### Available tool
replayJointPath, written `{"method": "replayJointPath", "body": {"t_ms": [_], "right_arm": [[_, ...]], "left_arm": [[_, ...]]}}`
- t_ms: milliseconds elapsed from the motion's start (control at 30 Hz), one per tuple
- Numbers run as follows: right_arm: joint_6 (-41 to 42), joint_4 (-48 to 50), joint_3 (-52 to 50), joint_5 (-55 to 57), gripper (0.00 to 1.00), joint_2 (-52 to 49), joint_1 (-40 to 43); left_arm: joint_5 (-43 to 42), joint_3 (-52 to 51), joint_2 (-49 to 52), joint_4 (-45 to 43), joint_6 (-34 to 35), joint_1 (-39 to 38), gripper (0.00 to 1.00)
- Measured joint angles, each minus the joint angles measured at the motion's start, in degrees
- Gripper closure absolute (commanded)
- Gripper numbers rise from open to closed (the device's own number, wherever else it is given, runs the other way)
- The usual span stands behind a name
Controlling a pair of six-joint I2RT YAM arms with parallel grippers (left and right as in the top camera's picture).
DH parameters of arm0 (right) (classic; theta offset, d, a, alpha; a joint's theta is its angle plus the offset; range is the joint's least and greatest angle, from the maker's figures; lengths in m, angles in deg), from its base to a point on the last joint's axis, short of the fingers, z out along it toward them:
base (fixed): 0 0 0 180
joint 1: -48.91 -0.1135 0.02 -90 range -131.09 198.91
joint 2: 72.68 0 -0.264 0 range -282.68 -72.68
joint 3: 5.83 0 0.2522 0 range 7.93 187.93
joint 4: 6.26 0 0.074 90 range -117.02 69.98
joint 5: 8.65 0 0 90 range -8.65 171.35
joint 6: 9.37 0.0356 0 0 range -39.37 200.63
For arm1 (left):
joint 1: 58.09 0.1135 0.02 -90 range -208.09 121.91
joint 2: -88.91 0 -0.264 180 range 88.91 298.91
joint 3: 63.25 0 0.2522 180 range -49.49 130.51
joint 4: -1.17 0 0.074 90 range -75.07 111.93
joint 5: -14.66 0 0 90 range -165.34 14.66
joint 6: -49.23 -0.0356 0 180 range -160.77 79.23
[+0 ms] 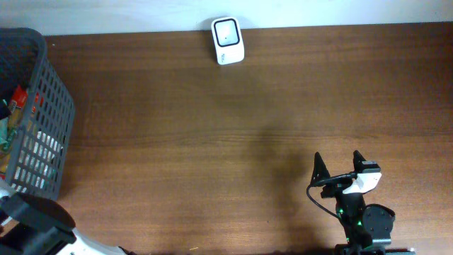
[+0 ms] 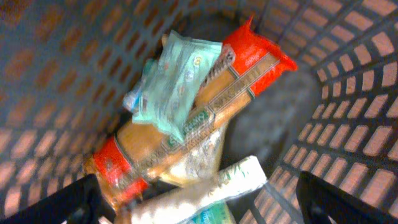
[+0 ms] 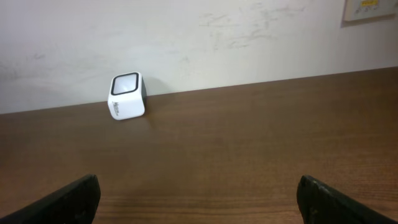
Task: Scan the item barcode
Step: 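Grasp the mint-green snack packet in the basket with the left gripper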
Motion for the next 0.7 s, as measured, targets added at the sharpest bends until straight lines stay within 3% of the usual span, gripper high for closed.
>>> {"method": "replayJointPath", "body": {"t_ms": [267, 400, 467, 600, 700], "right_arm": [[0.0, 0.0, 0.0, 0.02, 0.01, 0.0, 0.0], [0.02, 0.0, 0.0, 0.02, 0.01, 0.0, 0.0], [0.04, 0.0, 0.0, 0.0, 0.01, 0.0, 0.0], [0.0, 0.0, 0.0, 0.0, 0.01, 0.0, 0.0], [0.04, 0.0, 0.0, 0.02, 0.01, 0.0, 0.0]], "left_arm": [[-1.07, -0.15, 9.75, -14.56, -12.61, 0.02, 0.28], [-0.92, -0.2, 16.92, -18.29, -17.88, 0.02, 0.34], [-0.81, -0.2, 19.1, -18.99, -18.62, 0.02, 0.49], [1.42, -0.17, 22.23, -21.03, -19.87, 0.07, 0.99], [3.78, 0.07, 22.23, -21.68, -20.15, 0.07, 1.0]]}}
